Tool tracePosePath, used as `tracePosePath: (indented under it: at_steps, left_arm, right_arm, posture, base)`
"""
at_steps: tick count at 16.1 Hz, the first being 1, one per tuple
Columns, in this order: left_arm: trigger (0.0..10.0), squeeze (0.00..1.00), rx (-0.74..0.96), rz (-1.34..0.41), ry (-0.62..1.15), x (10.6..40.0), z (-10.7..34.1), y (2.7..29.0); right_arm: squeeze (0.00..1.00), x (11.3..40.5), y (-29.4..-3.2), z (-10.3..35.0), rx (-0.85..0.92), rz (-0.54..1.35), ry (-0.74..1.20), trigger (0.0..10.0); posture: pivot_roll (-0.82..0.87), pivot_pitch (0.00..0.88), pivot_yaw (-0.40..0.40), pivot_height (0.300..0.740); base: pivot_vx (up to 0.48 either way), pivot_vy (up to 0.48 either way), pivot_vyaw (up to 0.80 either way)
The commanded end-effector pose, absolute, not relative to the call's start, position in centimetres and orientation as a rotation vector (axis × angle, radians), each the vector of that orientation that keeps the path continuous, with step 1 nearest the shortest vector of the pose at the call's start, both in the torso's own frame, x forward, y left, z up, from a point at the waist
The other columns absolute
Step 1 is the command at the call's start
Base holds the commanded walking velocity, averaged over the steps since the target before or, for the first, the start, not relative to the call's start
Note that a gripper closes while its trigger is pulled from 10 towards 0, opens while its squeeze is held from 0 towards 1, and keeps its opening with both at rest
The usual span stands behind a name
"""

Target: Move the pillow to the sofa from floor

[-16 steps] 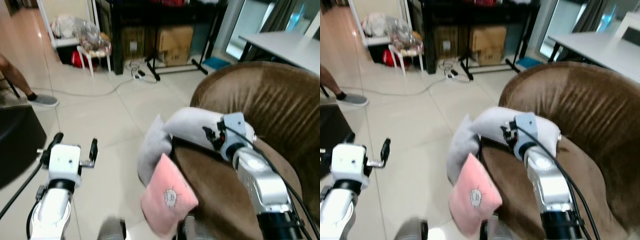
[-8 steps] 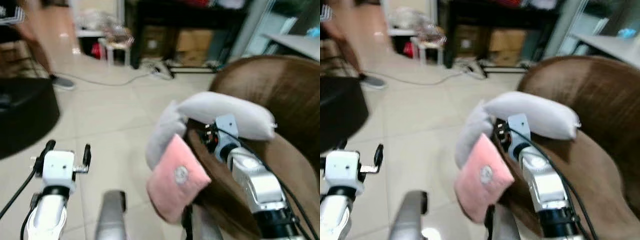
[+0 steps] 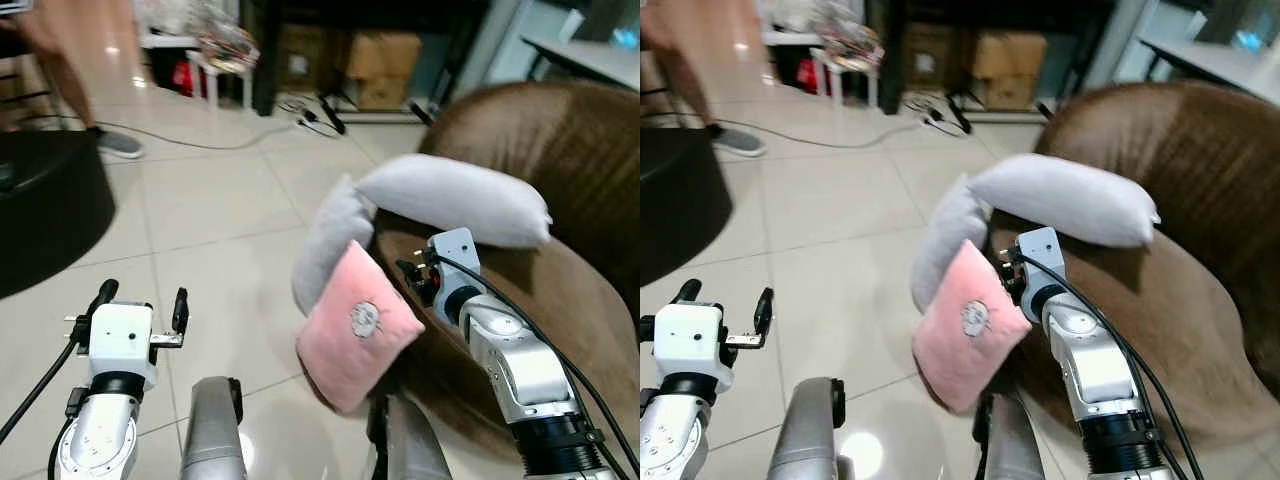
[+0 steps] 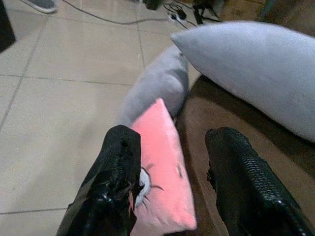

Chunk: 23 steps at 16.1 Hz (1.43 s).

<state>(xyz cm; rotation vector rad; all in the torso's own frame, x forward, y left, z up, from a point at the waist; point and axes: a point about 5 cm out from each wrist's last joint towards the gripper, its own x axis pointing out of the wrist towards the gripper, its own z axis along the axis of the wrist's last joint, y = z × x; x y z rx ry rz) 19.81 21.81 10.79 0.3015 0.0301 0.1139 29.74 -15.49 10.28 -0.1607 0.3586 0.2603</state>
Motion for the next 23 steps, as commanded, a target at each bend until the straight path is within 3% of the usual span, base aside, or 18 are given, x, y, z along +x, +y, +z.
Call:
tracePosePath:
  at_steps: [1, 5, 12, 23]
  left_arm:
    - [10.0, 0.00, 0.293, 0.090, 0.003, 20.0, 11.2, 21.2]
    - [10.0, 0.00, 0.319, 0.040, 0.003, 20.3, 11.5, 21.4]
    - [10.0, 0.00, 0.358, -0.073, 0.003, 21.2, 12.8, 21.9]
    - [10.0, 0.00, 0.294, -0.047, 0.003, 21.0, 12.6, 21.5]
  right_arm:
    - [0.00, 29.7, -16.2, 10.5, -0.217, 0.260, 0.357, 10.0]
    - [0.00, 29.7, -15.7, 10.3, -0.221, 0.250, 0.351, 10.0]
    - [0.00, 28.1, -16.1, 9.0, -0.155, 0.152, 0.365, 10.0]
    - [0.00, 28.2, -16.3, 9.3, -0.155, 0.158, 0.367, 10.0]
  posture:
    - [0.04, 0.000, -0.127, 0.562]
    - [0.03, 0.000, -0.074, 0.562]
    - [0.03, 0.000, 0.051, 0.562]
    - [0.03, 0.000, 0.001, 0.562]
  base:
    - [0.000, 0.000, 0.00]
    - [0.000, 0.000, 0.80]
    - [0.000, 0.000, 0.00]
    - [0.321, 0.000, 0.00]
